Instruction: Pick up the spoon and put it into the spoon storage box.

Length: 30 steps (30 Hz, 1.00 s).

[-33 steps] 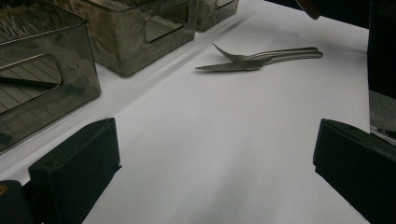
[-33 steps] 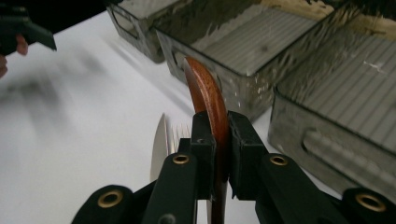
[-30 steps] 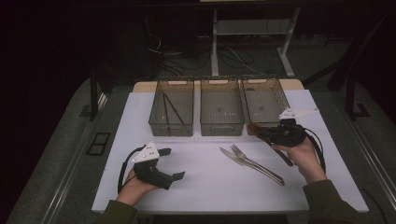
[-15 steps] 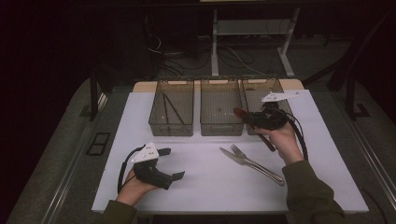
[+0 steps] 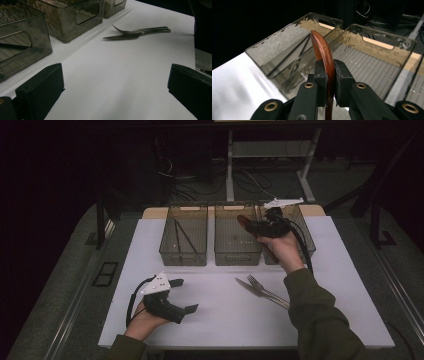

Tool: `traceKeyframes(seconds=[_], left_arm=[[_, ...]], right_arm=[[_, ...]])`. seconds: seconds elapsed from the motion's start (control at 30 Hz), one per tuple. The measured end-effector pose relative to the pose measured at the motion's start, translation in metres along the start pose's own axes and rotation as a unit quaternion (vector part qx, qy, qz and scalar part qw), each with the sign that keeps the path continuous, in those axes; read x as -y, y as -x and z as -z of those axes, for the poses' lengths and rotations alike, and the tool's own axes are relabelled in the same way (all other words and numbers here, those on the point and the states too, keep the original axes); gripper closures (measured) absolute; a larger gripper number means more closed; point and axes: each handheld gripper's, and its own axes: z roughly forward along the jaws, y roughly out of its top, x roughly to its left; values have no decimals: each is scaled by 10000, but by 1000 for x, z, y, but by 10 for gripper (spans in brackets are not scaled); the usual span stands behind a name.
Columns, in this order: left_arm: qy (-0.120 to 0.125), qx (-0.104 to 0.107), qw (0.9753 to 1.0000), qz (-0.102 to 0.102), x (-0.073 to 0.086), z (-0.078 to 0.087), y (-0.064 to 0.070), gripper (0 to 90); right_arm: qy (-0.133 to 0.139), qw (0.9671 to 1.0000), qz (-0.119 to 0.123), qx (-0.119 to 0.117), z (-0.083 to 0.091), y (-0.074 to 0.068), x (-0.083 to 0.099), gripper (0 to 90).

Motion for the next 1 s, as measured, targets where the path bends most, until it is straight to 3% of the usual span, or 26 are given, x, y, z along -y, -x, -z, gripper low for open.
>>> traceKeyframes(seconds=[0.5, 0.57, 0.73, 1.0], left_arm=[[52, 13, 10000, -9, -1, 2, -1, 0], [42, 22, 10000, -21, -1, 2, -1, 0], [29, 28, 10000, -36, -1, 2, -1, 0], [52, 34, 10000, -18, -1, 2, -1, 0]], right_arm=[[58, 9997, -187, 163, -43, -1, -32, 804], [73, 9998, -121, 160, -48, -2, -34, 804], [64, 9998, -45, 155, -60, 0, -31, 804], [-209, 9995, 17, 214, -78, 6, -16, 804]])
